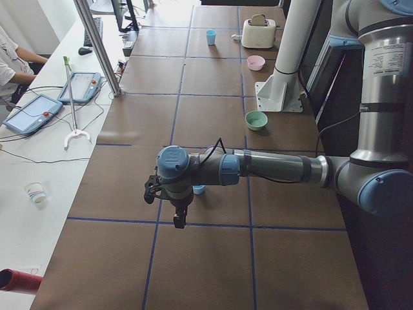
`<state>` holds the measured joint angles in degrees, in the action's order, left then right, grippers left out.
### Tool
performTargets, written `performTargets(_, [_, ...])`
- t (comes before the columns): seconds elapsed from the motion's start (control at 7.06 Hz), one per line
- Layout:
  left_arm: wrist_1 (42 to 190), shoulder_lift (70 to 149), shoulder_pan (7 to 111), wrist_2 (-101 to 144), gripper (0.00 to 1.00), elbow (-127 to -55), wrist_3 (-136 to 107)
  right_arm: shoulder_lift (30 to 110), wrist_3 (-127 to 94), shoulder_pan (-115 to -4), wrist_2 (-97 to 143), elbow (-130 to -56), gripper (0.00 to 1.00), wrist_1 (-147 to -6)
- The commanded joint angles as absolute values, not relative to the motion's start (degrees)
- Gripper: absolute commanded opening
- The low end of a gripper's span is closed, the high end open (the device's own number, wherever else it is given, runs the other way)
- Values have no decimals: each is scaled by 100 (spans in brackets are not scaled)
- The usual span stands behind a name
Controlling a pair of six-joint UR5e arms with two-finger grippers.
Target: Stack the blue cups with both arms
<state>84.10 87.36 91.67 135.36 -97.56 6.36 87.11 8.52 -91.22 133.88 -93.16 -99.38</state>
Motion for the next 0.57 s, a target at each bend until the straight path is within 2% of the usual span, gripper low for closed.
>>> performTargets(0.0, [8751,8632,9158,13553,100,-9773,711,8780,853,-9114,13359,-9343,100,-9958])
performTargets(0.42, [8850,8613,9158,13570,100,-9817,712,8824,852,-9105,13368,-9351,100,-9941])
